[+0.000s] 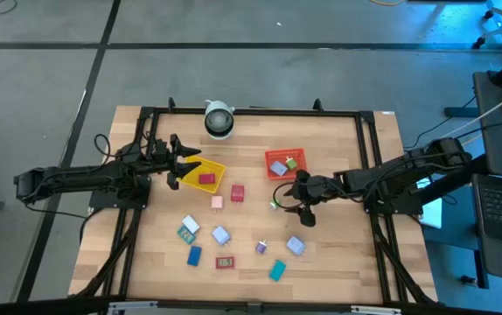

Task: Pick & Place Office items
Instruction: Put the green charger adapter into the orange bin

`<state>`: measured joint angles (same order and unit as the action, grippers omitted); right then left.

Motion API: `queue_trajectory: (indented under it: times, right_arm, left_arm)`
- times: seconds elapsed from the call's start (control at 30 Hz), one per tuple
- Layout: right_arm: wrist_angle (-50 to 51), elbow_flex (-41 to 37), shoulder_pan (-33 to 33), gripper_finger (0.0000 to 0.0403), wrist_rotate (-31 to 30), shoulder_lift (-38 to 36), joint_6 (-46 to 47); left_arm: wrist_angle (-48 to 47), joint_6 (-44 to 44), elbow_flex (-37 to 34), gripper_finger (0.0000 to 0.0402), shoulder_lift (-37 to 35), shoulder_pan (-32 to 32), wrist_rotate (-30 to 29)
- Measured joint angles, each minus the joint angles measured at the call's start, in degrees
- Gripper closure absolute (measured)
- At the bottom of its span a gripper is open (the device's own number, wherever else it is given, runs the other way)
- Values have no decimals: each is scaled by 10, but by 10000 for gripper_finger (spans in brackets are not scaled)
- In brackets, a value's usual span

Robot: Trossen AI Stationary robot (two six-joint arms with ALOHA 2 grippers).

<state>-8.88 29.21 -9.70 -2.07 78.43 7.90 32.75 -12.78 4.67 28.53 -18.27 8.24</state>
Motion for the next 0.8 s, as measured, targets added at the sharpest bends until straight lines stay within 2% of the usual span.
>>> queue_trajectory:
  times: [0.27, 0.43, 0.63, 0.8]
  right_arm:
    - [8, 5, 14, 131, 7, 0, -38]
    - [56, 52, 24, 131, 37, 16, -57]
    - [163, 130, 44, 131, 87, 81, -80]
    - [190, 182, 54, 131, 109, 141, -119]
  left_arm:
    - [0, 0, 0, 199, 0, 0, 0]
    - [0, 0, 0, 199, 0, 0, 0]
    - [0, -2, 0, 199, 0, 0, 0]
    - [0, -2, 0, 199, 0, 0, 0]
